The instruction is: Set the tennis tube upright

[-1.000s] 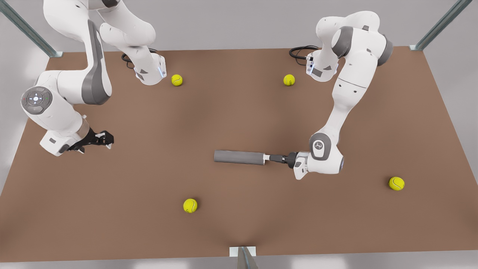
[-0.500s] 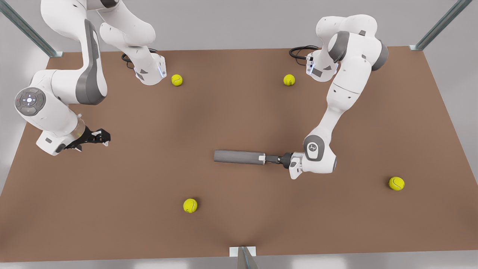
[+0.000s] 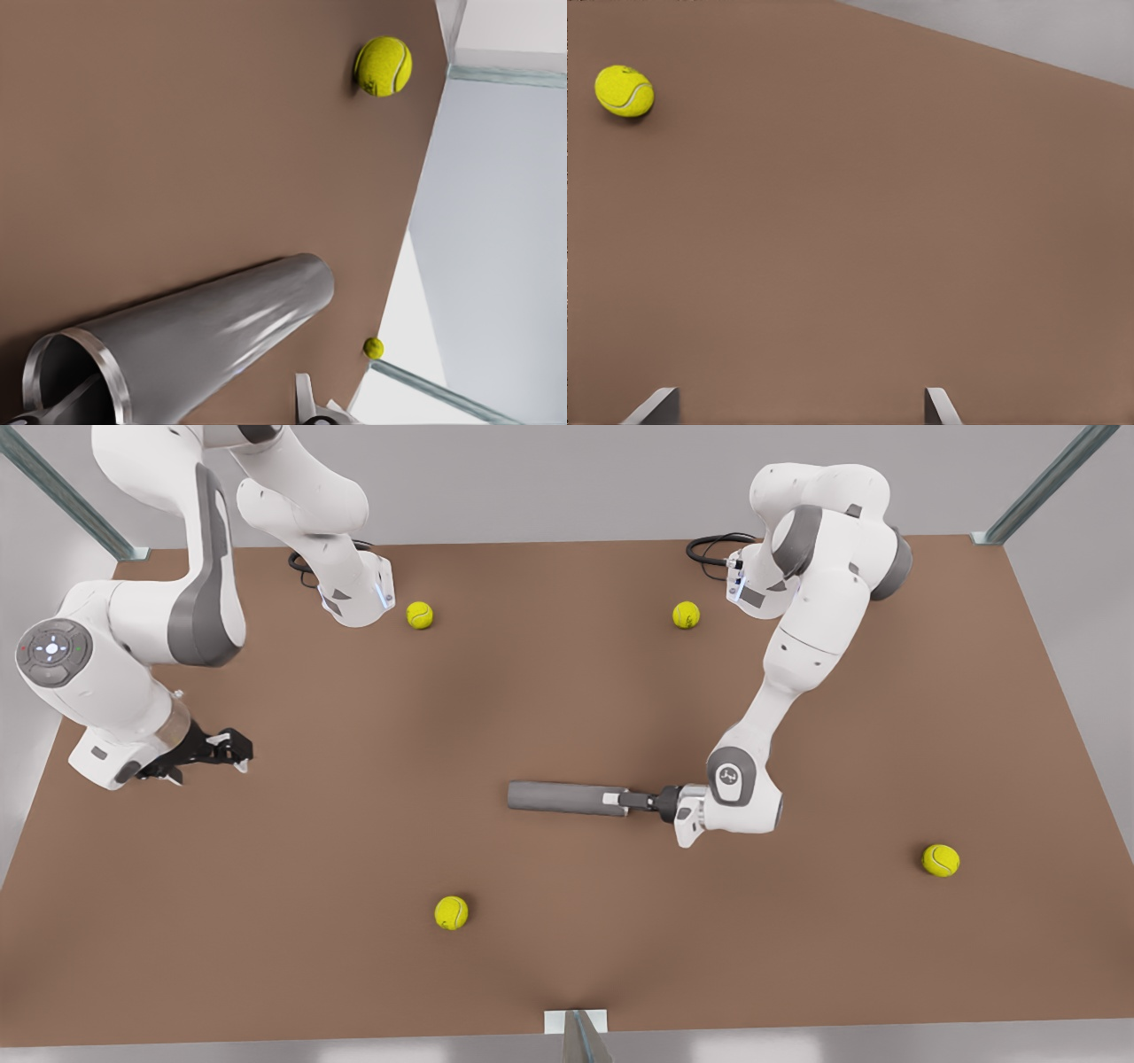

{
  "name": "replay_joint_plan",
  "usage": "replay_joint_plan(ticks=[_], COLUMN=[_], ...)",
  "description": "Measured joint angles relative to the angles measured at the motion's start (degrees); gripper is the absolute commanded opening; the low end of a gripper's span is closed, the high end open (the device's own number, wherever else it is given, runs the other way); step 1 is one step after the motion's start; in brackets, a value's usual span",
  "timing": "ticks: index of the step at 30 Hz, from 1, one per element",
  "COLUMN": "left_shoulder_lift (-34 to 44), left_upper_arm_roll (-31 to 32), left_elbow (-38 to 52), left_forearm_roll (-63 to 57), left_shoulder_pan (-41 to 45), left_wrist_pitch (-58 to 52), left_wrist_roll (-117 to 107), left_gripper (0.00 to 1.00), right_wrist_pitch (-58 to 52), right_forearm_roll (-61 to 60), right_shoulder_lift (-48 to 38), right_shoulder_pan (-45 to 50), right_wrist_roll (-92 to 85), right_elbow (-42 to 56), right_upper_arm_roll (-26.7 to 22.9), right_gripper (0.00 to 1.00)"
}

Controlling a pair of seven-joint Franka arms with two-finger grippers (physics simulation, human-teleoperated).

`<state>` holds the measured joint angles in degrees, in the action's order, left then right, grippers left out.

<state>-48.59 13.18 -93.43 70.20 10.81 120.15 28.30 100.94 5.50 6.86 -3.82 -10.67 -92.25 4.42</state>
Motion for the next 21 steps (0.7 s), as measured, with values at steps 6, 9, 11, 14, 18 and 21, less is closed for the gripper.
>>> replay_joint_plan(ticks=[6,9,11,14,18,21], left_shoulder_lift=[0.0,-0.4,-0.4,-0.4,-0.4,-0.7], left_upper_arm_roll=[0.2,0.1,0.1,0.1,0.2,0.2], left_elbow=[0.1,0.2,0.2,0.2,0.2,0.5], left_forearm_roll=[0.5,0.7,1.1,1.4,1.7,1.8], left_shoulder_pan=[0.0,0.1,0.3,0.3,0.1,-0.2], left_wrist_pitch=[0.0,0.0,0.0,0.0,-0.1,-0.4], left_wrist_roll=[0.0,0.0,0.0,0.0,0.1,0.4], left_gripper=[0.99,0.96,0.91,0.68,0.39,0.36], right_wrist_pitch=[-10.7,-10.9,-10.9,-10.9,-10.9,-10.8], right_forearm_roll=[5.3,3.9,3.2,3.1,3.2,3.2], right_shoulder_lift=[5.9,5.8,5.9,6.0,5.8,5.8], right_shoulder_pan=[4.4,0.0,-0.8,-0.6,-0.6,-0.7], right_wrist_roll=[-3.7,-3.6,-3.6,-3.2,-3.6,-3.7], right_elbow=[14.4,14.3,14.4,14.4,14.5,14.5], right_upper_arm_roll=[1.3,1.4,1.3,1.3,1.4,1.4], right_gripper=[1.0,1.0,1.0,1.0,1.0,1.0])
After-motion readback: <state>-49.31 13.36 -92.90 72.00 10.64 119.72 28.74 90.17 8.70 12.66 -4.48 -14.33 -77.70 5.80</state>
